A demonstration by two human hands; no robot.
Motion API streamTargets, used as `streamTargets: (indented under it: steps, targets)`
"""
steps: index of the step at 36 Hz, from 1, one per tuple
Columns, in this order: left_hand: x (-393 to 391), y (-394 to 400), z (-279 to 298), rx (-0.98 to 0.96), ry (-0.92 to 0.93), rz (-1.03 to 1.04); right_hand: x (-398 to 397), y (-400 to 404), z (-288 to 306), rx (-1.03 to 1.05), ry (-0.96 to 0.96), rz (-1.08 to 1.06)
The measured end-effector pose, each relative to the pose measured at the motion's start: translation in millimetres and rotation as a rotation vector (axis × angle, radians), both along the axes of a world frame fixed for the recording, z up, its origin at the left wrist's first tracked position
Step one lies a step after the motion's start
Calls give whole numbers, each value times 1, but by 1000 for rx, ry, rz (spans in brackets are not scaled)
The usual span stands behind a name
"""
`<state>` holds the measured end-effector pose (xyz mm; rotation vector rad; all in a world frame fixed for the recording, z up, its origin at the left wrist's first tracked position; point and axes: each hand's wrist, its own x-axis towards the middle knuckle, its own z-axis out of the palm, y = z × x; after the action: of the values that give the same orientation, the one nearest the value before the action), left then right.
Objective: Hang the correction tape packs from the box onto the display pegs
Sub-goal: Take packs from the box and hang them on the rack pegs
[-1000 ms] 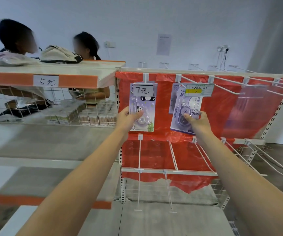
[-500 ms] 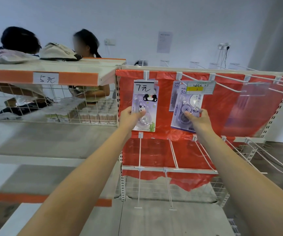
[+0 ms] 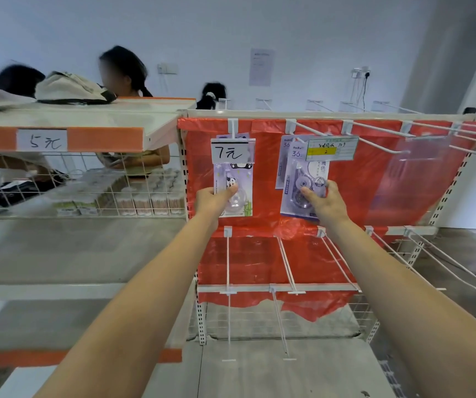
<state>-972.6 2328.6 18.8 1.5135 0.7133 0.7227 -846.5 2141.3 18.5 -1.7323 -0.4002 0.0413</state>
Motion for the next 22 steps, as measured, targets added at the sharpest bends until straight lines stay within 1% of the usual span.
streamTargets:
  steps: [5,10,18,22]
  targets:
    - [13,11,3,-33,54,-9,14,22,5,-54,45,-32]
    - [26,26,5,-15,67,-1,29,42,8,-106,66,-54]
    - [43,46,6,26,87,-6,45,61,10,-177,51,-92]
    - [48,55,4,43,79,-35,49,69,4,-167,43,-111]
